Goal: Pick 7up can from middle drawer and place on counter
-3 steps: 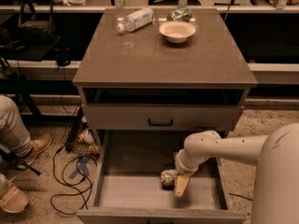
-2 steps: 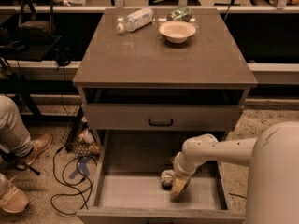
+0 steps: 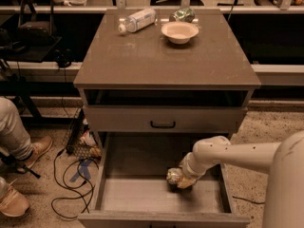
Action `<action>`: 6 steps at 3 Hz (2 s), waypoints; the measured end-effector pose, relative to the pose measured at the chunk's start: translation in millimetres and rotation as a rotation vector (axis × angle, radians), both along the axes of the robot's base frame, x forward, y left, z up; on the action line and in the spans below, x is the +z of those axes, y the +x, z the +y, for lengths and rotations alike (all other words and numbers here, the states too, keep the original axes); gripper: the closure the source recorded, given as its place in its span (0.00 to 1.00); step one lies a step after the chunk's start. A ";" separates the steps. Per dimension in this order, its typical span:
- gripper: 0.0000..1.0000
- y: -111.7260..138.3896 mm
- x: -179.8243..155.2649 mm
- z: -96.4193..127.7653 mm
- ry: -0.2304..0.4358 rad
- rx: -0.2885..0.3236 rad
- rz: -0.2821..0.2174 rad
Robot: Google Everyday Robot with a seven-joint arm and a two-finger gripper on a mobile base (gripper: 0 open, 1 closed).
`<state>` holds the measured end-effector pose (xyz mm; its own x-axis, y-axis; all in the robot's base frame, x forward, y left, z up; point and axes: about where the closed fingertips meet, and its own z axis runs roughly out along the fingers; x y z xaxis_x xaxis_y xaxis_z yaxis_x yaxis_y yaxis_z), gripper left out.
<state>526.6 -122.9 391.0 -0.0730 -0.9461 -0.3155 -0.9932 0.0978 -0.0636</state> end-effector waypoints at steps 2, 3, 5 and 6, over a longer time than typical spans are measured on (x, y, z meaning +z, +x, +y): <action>1.00 -2.1 146.1 -47.7 0.093 -0.038 -0.181; 1.00 -18.5 157.3 -85.0 0.090 -0.066 -0.213; 1.00 -13.7 184.0 -109.6 0.113 -0.096 -0.254; 1.00 -5.1 253.2 -151.4 0.116 -0.118 -0.358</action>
Offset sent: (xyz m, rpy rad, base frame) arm -0.0139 -0.1282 0.2930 0.1642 -0.3737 -0.0943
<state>521.5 -274.3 644.2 -0.0448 -0.8946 -0.4446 -0.8917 0.2364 -0.3859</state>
